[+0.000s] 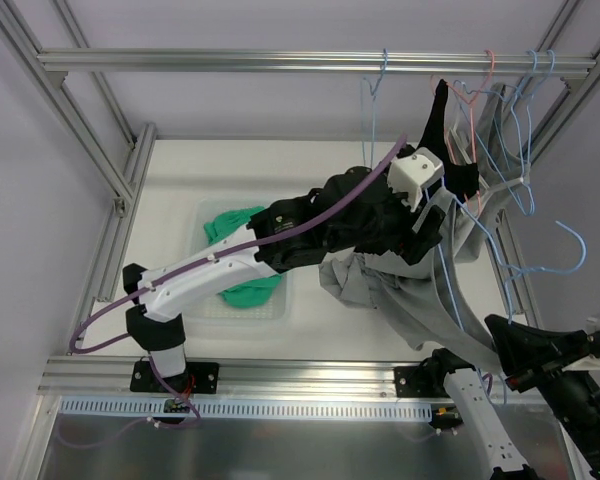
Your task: Remove the tank top from the hanger
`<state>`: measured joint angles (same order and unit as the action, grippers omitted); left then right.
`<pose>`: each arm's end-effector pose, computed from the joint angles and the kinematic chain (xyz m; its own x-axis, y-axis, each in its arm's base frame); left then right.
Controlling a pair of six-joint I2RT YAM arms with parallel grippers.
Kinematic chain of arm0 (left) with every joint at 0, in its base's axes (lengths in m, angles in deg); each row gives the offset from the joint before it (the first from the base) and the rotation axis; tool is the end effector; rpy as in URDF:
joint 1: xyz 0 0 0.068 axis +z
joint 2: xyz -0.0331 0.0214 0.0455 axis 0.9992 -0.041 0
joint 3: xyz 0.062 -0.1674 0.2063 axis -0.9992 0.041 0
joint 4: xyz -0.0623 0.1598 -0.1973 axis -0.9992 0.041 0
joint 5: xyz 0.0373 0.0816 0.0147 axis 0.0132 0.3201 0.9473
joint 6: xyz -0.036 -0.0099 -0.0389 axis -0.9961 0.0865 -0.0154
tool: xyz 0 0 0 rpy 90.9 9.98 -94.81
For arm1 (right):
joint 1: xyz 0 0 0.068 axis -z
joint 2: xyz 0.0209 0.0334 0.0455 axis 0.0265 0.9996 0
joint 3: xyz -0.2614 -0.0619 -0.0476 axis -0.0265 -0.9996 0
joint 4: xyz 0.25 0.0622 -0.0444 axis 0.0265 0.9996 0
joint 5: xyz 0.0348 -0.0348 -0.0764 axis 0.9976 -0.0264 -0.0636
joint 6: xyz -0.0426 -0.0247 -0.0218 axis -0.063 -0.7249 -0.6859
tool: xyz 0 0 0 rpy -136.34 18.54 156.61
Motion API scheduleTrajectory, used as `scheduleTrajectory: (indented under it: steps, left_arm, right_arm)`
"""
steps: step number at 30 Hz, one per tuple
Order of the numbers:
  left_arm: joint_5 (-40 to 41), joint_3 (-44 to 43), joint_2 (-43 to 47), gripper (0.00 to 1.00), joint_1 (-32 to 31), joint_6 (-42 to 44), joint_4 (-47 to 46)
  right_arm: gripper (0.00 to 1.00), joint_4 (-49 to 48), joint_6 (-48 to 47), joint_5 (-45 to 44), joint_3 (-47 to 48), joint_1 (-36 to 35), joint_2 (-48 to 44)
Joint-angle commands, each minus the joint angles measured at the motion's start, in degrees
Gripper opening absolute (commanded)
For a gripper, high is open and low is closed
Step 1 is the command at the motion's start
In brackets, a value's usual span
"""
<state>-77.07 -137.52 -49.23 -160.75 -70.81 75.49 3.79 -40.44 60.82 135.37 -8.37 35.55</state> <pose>0.1162 -0.3608 0.5130 -0.1757 0.0222 -0.9842 0.8737 0.4641 -0.1455 -0.1095 -0.0043 0.4825 0.1002 -0.1494 -0.9837 -0.3479 0.9210 -0.1753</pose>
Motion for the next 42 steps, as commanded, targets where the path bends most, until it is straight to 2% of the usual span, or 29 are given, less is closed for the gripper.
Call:
scheduleTrajectory:
  steps: [1, 2, 5, 6, 7, 9, 11, 13, 14, 15, 18, 22, 23, 26, 30, 36, 39, 40, 42]
  left_arm:
    - [0.20, -3.41, -0.89, 0.78, -0.55, 1.54, -1.88]
    - [-0.33, -3.41, -1.16, 0.78, -0.55, 1.54, -2.40]
    - [0.54, -3.41, -1.77, 0.64, -0.55, 1.46, -3.63]
    - [1.07, -3.41, -1.77, 0.63, -0.55, 1.63, -3.81]
    - [1.34, -3.41, -1.86, 0.57, -0.55, 1.72, -3.90]
    - [2.12, -3.32, -1.86, 0.35, -0.64, 1.81, -4.16]
    - [2.13, -3.15, -1.69, 0.22, -0.64, 1.72, -4.25]
    - [1.60, -3.06, -1.51, 0.15, -0.55, 1.46, -4.52]
    - [1.60, -3.06, -1.34, 0.04, -0.64, 1.46, -4.60]
    - [1.78, -2.89, -1.25, 0.01, -0.55, 1.19, -4.69]
    - [4.49, -2.27, -0.20, 0.00, -0.55, 0.06, -4.78]
    - [16.43, 0.54, 2.97, 0.00, -0.81, -4.51, -5.57]
    - [22.98, 1.15, 3.67, 0.00, -0.73, -5.74, -5.74]
    - [33.37, 4.05, 6.39, 0.00, -0.73, -10.23, -5.83]
    - [38.68, 6.69, 9.20, 0.00, -0.73, -13.13, -6.01]
    - [41.33, 10.03, 12.46, 0.00, -0.73, -14.54, -6.18]
    - [35.11, 11.00, 13.34, 0.00, -0.73, -12.88, -6.71]
    - [30.22, 11.52, 13.69, 0.00, -0.81, -12.70, -6.89]
    - [25.79, 14.32, 15.35, 0.00, -0.82, -13.39, -8.54]
  right_arm:
    - [0.00, 2.31, 0.99, 2.19, 3.42, -1.32, 0.50]
    - [0.00, 2.40, 0.91, 2.63, 3.77, -1.67, 0.50]
    - [0.00, 2.40, 1.08, 3.51, 3.69, -2.11, 0.32]
    - [0.00, 2.49, 1.08, 3.69, 3.78, -2.11, 0.32]
    - [0.00, 2.49, 1.08, 4.39, 3.78, -2.11, 0.41]
    - [0.00, 2.49, 0.99, 4.83, 3.78, -2.11, 0.41]
    - [0.00, 2.49, 0.82, 4.39, 3.60, -2.29, 0.32]
    - [0.00, 2.31, 0.82, 4.74, 3.16, -2.55, 0.32]
    - [0.00, 2.22, 0.90, 4.83, 3.07, -2.55, 0.23]
    - [0.00, 2.14, 0.82, 4.75, 2.99, -2.64, 0.15]
    - [0.00, 2.22, 0.29, 4.31, 2.46, -2.99, -0.03]
    - [0.00, 2.31, -1.55, 5.35, -0.43, -4.04, -0.56]
    - [0.00, 2.49, -2.25, 6.23, -0.88, -4.31, -0.56]
    - [0.00, 2.75, -3.93, 11.50, -1.24, -5.45, -1.08]
    - [0.00, 2.75, -5.68, 18.97, 0.17, -8.35, -1.70]
    - [0.00, 3.10, -8.06, 19.87, 2.10, -12.83, -3.54]
    - [0.00, -1.08, -6.40, 16.00, 2.11, -13.19, -5.21]
    - [0.00, -3.20, -5.26, 15.21, 0.19, -13.27, -6.00]
    - [0.01, -6.99, -4.89, 16.16, -1.40, -13.27, -7.06]
